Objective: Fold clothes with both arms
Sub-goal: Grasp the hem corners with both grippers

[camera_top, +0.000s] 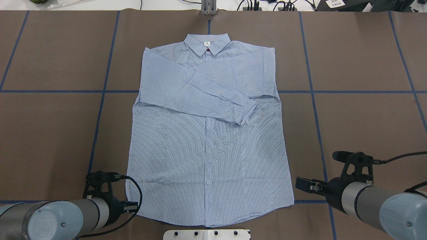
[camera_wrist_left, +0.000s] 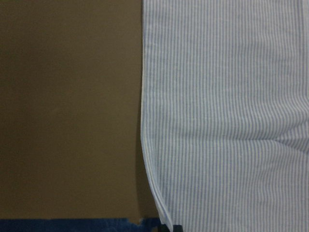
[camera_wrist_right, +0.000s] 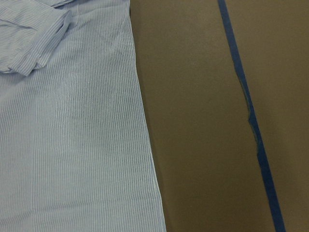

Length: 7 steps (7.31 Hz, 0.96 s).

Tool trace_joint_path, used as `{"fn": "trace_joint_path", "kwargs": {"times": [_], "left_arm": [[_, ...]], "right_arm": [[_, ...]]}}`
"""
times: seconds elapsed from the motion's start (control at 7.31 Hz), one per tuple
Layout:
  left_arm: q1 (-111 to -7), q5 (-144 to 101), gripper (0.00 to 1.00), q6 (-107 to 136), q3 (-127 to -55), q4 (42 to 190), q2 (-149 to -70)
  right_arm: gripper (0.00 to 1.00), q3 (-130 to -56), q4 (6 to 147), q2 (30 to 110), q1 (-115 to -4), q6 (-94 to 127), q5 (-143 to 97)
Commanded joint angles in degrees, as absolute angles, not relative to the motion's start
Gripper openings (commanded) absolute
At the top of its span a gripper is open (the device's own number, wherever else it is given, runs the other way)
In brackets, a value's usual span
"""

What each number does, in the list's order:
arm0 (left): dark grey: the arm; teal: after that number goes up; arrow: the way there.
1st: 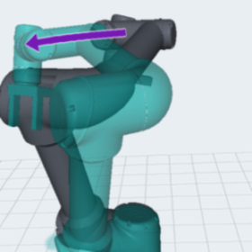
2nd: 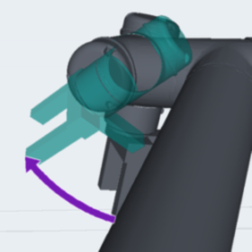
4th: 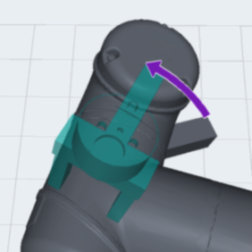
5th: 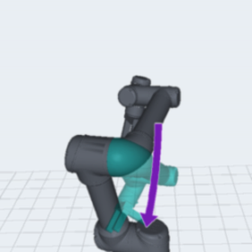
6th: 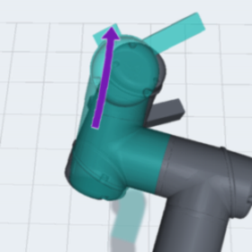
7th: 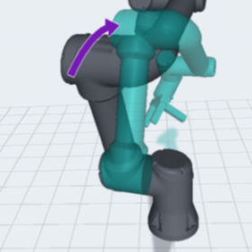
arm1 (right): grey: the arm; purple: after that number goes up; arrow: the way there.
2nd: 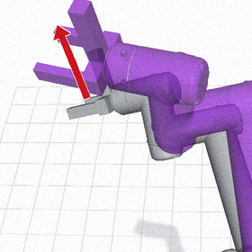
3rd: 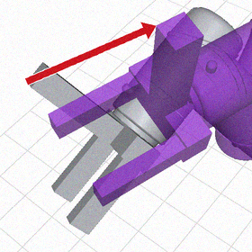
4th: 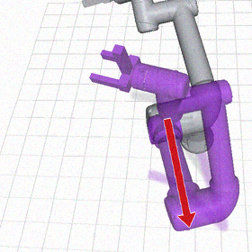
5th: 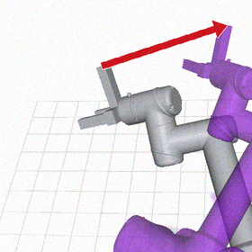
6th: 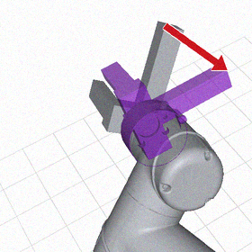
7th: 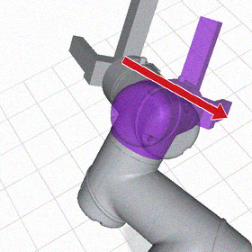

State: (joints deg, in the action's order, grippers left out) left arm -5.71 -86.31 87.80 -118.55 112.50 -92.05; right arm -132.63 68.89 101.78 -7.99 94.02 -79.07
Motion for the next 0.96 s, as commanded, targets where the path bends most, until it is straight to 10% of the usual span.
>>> {"fn": "trace_joint_path", "kwargs": {"times": [0.0,0.41,0.82], "left_arm": [[-5.71,-86.22,0.00,87.80,-119.53,112.59,-92.20],[-5.63,-83.76,0.00,87.89,-120.67,112.94,-92.46],[-5.01,-81.56,0.00,87.80,-120.76,113.03,-92.46]], "right_arm": [[1.00,-132.54,68.73,101.78,-5.90,95.79,-77.18],[0.99,-132.19,68.55,101.60,-3.53,100.35,-74.54],[0.73,-128.95,68.55,100.55,3.23,106.78,-66.11]]}}
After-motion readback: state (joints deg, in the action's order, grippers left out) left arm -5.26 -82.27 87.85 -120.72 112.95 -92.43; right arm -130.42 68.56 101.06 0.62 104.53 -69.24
